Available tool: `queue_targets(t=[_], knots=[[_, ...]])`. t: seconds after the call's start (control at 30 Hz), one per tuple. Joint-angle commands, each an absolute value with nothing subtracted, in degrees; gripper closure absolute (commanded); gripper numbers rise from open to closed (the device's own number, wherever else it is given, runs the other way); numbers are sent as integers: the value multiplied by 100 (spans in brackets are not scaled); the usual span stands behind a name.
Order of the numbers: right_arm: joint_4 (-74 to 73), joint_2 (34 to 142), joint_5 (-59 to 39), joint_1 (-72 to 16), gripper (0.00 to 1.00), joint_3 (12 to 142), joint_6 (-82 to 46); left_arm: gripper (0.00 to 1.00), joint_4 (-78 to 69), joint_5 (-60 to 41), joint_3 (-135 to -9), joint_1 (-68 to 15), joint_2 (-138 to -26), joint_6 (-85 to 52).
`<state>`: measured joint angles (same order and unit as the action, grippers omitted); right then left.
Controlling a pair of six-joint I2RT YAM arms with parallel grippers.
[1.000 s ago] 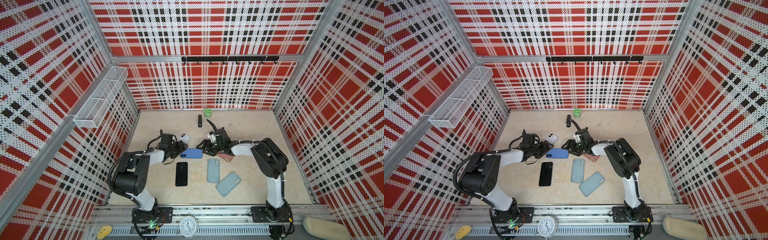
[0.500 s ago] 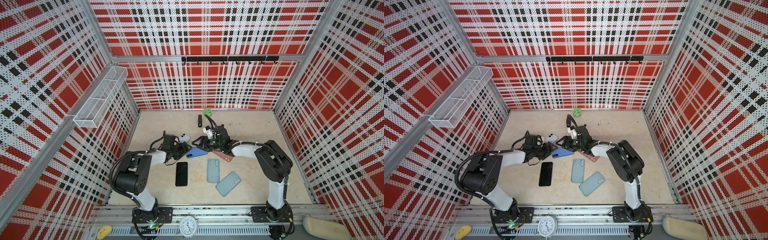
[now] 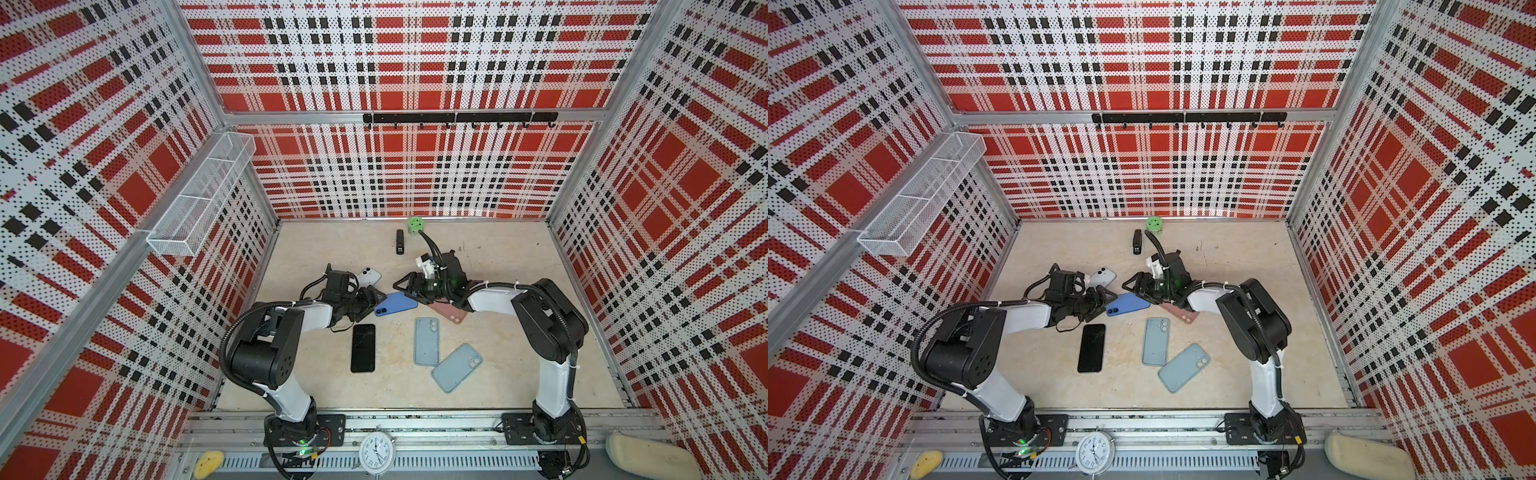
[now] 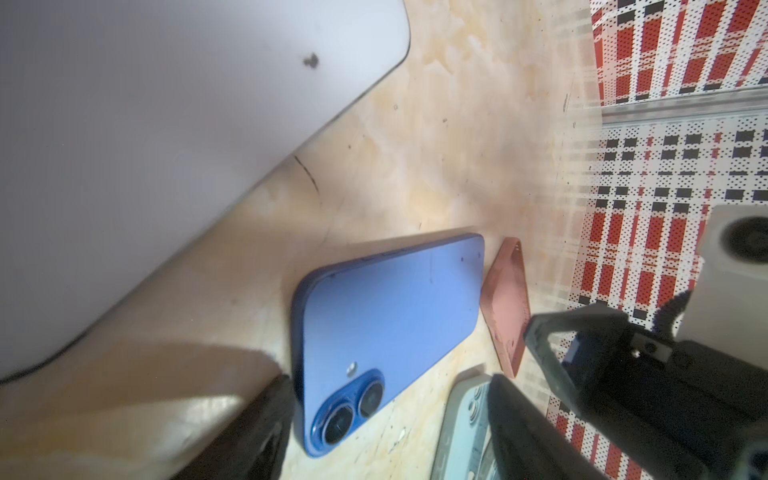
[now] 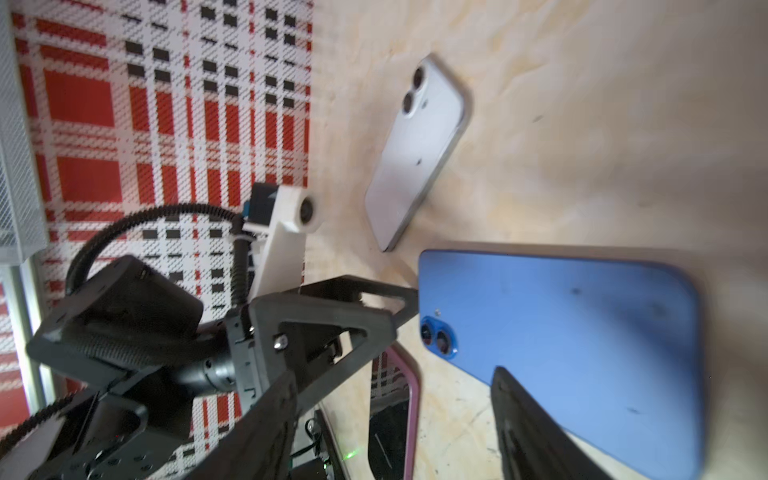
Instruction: Put the phone into the phone case
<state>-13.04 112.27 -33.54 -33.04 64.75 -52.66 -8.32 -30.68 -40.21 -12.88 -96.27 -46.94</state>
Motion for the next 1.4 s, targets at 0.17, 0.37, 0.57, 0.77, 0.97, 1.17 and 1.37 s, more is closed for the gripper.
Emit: queue_targets(t=[0.17, 0.37, 0.57, 0.77, 0.97, 1.17, 1.37], knots=[[887, 11438, -2418, -3268, 17, 7487, -3988, 24, -413, -2948, -4056, -1254, -9883, -4755], [1193, 11850, -2427, -3271, 14, 7802, -3807, 24, -413, -2954, -4062, -1256, -9917, -4754], [1439, 11915, -2220, -3275, 9, 7800, -3564, 24, -413, -2957, -4076, -1254, -9968, -4754], [1465, 12099, -2614, -3284, 6, 7857, -3428, 24, -422, -2956, -4087, -1257, -10037, -4737], [1076, 12169, -3448, -3349, 9, 7840, -3564, 24, -525, -2965, -4038, -1269, -10046, -4757], [423, 12009, -4170, -3368, 14, 7804, -3975, 24, -742, -3008, -3940, -1305, -10072, -4865], [170, 11755, -4491, -3450, 19, 7893, -4111, 24, -904, -3033, -3842, -1347, -10062, -4939]])
